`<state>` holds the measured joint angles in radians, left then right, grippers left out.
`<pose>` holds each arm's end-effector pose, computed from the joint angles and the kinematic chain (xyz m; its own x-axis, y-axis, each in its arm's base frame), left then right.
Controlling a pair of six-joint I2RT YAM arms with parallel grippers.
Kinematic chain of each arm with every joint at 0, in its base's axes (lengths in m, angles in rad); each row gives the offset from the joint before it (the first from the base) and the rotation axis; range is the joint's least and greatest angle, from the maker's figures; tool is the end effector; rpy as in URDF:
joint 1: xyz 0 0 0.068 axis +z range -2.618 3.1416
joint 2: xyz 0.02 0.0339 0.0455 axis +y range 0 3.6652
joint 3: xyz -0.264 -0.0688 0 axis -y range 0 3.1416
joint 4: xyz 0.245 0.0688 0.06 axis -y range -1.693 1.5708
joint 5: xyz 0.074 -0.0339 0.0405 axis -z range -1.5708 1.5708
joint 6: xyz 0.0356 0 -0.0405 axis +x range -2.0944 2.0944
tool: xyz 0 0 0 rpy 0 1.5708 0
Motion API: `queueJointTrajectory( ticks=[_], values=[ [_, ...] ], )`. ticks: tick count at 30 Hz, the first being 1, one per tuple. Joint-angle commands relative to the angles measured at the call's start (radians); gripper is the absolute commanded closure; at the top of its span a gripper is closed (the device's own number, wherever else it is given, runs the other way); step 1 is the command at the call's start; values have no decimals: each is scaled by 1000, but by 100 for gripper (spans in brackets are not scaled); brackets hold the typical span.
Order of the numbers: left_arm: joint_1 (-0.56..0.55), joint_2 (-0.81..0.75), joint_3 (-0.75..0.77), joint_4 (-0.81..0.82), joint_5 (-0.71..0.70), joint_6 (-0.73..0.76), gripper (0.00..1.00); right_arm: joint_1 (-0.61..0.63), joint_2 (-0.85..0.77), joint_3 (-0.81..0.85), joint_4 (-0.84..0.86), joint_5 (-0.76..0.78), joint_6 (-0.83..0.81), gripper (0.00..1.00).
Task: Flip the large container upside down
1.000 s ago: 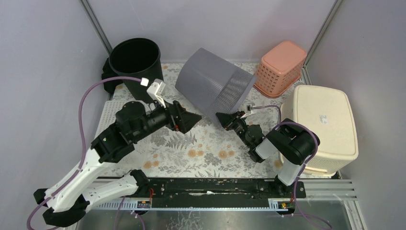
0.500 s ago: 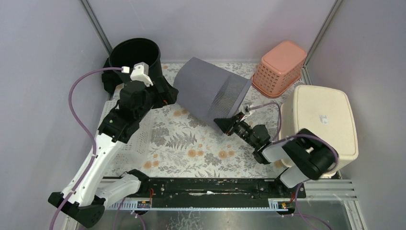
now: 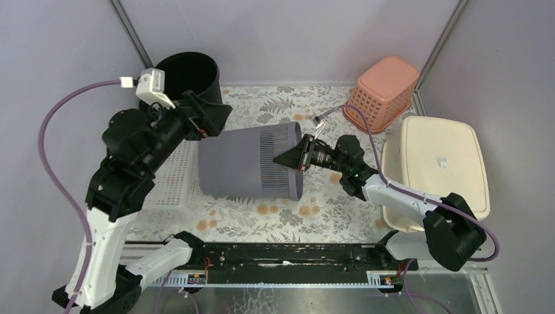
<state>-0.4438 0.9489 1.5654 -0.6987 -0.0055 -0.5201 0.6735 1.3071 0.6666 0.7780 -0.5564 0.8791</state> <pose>0.1271 -0.0602 0.5097 -0.2753 -0.4194 -0.8651 0.3314 0.8033 -0.4949 0.2124 0.1935 0.2844 -0.6545 0.3144 -0.6876 -0.6812 0.1494 0.7167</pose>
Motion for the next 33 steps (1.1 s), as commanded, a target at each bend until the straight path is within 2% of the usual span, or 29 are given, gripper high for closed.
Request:
queueJointTrajectory(
  ticks=[1, 7, 9, 14, 17, 22, 27, 33],
  values=[
    [5, -21, 62, -64, 40, 7, 0, 1, -37, 169, 69, -105, 175, 100],
    [6, -29, 82, -83, 49, 16, 0, 1, -68, 237, 55, -69, 253, 100],
    [5, -38, 84, -83, 51, 13, 0, 1, -34, 227, 175, -56, 340, 100],
    [5, -39, 141, -122, 53, 14, 0, 3, 147, 198, 625, 22, 643, 100],
    [5, -43, 176, -145, 45, 20, 0, 15, 251, 225, 794, 92, 754, 100],
    [5, -49, 197, -167, 29, 31, 0, 60, 349, 292, 806, 183, 749, 100],
    [5, -51, 191, -174, 19, 38, 0, 101, 514, 324, 928, 304, 803, 100],
    [4, -50, 171, -173, 12, 48, 0, 152, 592, 348, 929, 395, 786, 100]
  ],
)
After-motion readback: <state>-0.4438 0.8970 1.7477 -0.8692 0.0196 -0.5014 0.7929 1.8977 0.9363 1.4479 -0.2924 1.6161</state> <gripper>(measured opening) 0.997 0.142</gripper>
